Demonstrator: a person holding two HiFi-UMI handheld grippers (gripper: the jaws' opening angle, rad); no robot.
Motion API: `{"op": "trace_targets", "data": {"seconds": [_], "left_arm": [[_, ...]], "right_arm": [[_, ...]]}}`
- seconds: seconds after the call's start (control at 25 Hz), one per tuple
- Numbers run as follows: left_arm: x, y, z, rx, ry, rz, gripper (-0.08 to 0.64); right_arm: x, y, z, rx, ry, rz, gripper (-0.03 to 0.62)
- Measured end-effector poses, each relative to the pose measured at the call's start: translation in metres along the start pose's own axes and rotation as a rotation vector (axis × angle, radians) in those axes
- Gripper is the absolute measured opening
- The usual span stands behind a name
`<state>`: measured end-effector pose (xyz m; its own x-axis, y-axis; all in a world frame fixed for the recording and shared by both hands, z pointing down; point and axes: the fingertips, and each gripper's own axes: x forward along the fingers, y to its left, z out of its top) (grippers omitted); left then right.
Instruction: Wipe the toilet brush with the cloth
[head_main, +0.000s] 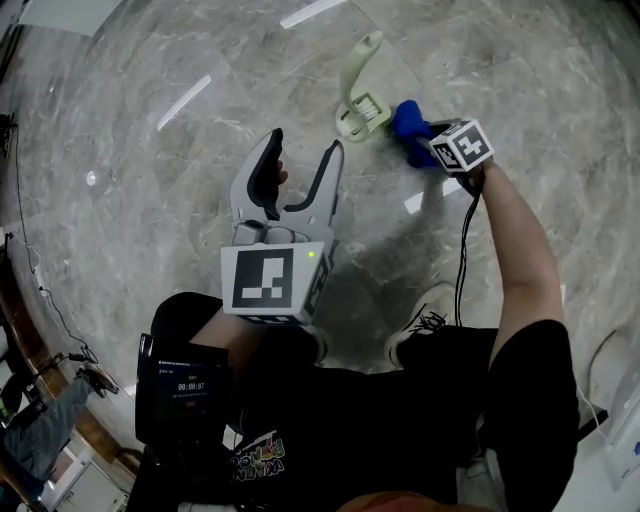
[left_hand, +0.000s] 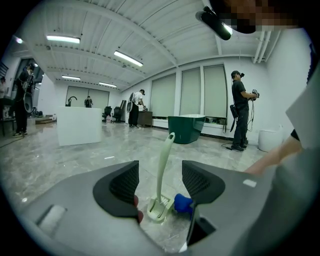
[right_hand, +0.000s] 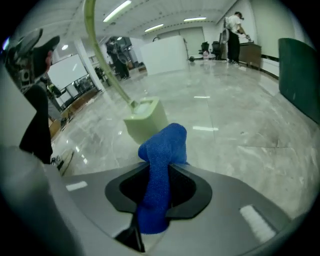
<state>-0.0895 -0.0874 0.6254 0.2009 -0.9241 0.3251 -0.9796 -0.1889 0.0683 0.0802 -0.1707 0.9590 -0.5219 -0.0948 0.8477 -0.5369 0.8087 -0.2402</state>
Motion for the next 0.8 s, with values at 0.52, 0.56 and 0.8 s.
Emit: {"op": "trace_targets", "data": {"seconds": [0.52, 0.56, 0.8], "left_arm": [[-0.001, 0.007, -0.006, -0.031, 0.028, 0.031, 0.272], [-0.001, 0.007, -0.006, -0.027, 0.020, 0.025, 0.272], [-0.003, 0.008, -0.011, -0.041, 0.031, 0.033, 0.270]], "right_arm": [[-0.014, 0.135, 0.066, -0.195, -0.111, 0.443, 0.101], [-0.019, 0.138, 0.075, -0.176, -0.140, 0.465, 0.101], [-0.007, 0.146, 0.070, -0.087, -0.130, 0.521, 0.101]]}}
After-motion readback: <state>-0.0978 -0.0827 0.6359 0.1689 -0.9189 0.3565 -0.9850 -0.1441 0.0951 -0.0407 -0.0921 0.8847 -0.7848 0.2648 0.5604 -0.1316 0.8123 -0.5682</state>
